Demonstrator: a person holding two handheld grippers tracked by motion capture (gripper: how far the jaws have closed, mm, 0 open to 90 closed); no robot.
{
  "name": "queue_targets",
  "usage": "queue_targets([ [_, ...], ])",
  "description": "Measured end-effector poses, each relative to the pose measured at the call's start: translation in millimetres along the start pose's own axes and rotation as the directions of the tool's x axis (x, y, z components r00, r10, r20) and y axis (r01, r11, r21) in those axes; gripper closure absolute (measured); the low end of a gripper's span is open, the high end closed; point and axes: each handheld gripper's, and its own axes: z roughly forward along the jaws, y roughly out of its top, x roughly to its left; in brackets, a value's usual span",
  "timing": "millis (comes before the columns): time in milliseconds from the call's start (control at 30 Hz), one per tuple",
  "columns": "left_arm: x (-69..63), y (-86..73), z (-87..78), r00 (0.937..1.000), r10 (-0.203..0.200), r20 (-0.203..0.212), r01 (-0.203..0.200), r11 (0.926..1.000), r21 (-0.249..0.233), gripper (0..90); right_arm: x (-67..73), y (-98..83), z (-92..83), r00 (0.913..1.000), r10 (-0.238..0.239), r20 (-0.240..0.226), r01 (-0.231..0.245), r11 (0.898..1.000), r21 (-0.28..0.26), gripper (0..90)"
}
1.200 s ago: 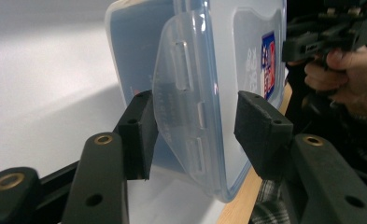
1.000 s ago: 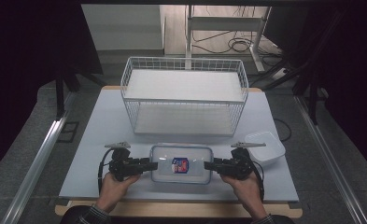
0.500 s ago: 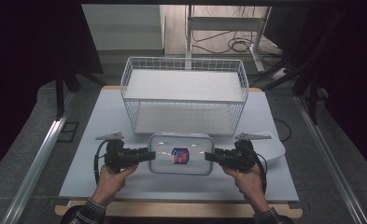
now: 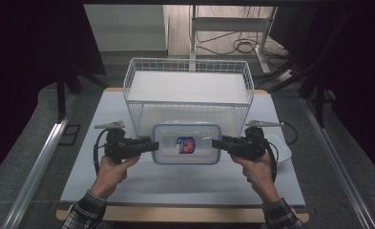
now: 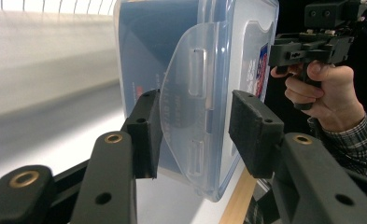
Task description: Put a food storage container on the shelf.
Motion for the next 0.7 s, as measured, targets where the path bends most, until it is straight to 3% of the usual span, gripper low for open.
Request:
queue_targets([
  [333, -3.1, 35.0, -1.0, 0.9992, 0.031, -0.024, -0.031, 0.9995, -0.001, 54.0, 1.6, 29.8, -3.5, 0.9998, -0.019, 0.01, 0.02, 0.999, -0.03, 53.0],
  [700, -12.7, 79.2, -9.5, 0.9957, 0.071, -0.059, -0.074, 0.9964, -0.041, 52.9, 8.6, 73.2, -8.5, 0.9984, -0.055, 0.017, 0.056, 0.996, -0.067, 53.0],
])
